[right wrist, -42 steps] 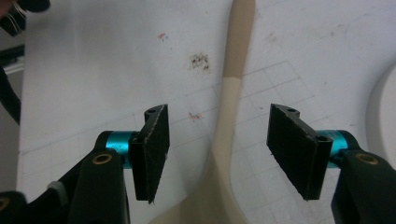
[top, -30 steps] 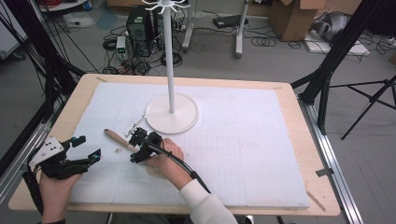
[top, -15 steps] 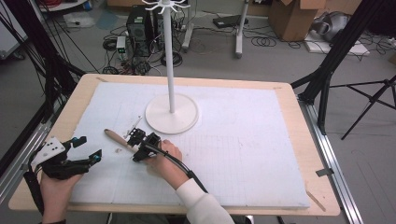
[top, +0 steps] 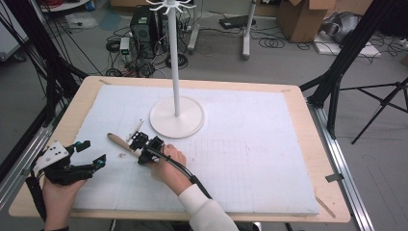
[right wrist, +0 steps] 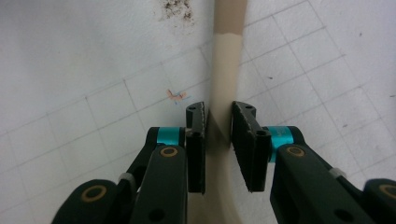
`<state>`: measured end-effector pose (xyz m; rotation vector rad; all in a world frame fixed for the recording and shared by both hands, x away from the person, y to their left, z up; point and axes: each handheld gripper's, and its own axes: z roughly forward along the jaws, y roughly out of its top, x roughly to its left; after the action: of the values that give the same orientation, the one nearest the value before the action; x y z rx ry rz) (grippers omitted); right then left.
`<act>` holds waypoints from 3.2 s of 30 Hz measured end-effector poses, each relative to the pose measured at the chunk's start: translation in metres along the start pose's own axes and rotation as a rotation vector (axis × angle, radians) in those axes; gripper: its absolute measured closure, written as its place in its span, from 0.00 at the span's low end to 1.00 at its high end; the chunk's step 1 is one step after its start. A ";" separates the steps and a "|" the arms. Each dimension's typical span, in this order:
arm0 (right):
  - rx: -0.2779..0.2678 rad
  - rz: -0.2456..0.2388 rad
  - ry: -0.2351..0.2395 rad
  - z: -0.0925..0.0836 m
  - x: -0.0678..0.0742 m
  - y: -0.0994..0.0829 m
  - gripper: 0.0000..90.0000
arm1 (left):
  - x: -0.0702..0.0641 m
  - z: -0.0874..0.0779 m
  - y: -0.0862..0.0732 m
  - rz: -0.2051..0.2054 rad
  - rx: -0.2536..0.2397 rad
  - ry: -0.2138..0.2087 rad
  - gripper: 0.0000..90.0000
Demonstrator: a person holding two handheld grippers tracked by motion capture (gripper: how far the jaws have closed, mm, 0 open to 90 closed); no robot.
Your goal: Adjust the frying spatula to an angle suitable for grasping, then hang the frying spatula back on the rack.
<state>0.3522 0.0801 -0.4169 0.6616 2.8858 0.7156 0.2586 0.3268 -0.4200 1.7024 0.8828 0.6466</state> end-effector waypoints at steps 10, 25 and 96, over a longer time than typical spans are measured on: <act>0.000 -0.014 -0.008 -0.001 0.002 0.000 0.86 | 0.000 -0.004 0.001 0.001 -0.009 0.005 0.21; -0.163 0.033 -0.005 -0.038 -0.017 -0.025 0.86 | -0.001 -0.007 0.004 0.005 -0.039 0.009 0.21; -0.975 0.053 -0.310 -0.172 -0.011 -0.200 0.86 | -0.163 0.096 0.131 -0.085 -0.376 -0.385 0.31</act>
<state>0.2511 -0.1565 -0.3575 0.6060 1.8871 1.6517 0.2700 0.1187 -0.3221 1.3776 0.5184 0.3783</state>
